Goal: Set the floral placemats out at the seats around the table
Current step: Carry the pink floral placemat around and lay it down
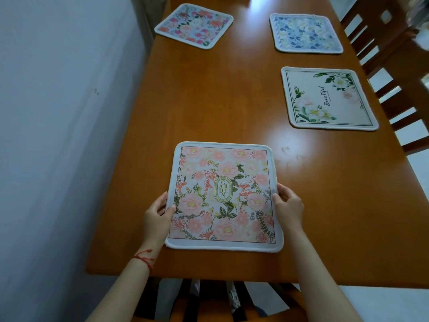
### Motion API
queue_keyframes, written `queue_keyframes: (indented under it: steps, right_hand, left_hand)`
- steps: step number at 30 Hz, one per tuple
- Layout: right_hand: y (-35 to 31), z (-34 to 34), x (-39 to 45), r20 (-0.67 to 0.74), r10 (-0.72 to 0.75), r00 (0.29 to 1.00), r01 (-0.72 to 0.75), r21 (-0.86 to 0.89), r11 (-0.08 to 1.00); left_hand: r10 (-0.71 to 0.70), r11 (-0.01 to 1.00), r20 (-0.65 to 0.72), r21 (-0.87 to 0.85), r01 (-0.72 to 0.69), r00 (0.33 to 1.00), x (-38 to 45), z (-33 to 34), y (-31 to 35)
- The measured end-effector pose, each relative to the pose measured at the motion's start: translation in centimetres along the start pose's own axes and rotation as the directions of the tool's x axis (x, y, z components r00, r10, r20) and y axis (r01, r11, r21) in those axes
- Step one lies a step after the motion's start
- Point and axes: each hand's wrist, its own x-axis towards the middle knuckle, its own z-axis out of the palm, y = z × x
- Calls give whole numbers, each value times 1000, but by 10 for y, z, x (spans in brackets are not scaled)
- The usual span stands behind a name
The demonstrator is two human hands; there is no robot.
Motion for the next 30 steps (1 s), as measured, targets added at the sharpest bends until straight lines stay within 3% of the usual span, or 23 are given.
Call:
queue_keyframes:
  steps: [30]
  right_hand:
    - [1,5,-11,34,-9,999,7,79,997]
  left_hand:
    - [7,1000,-5,-25,-7,1000,1,-11,-6]
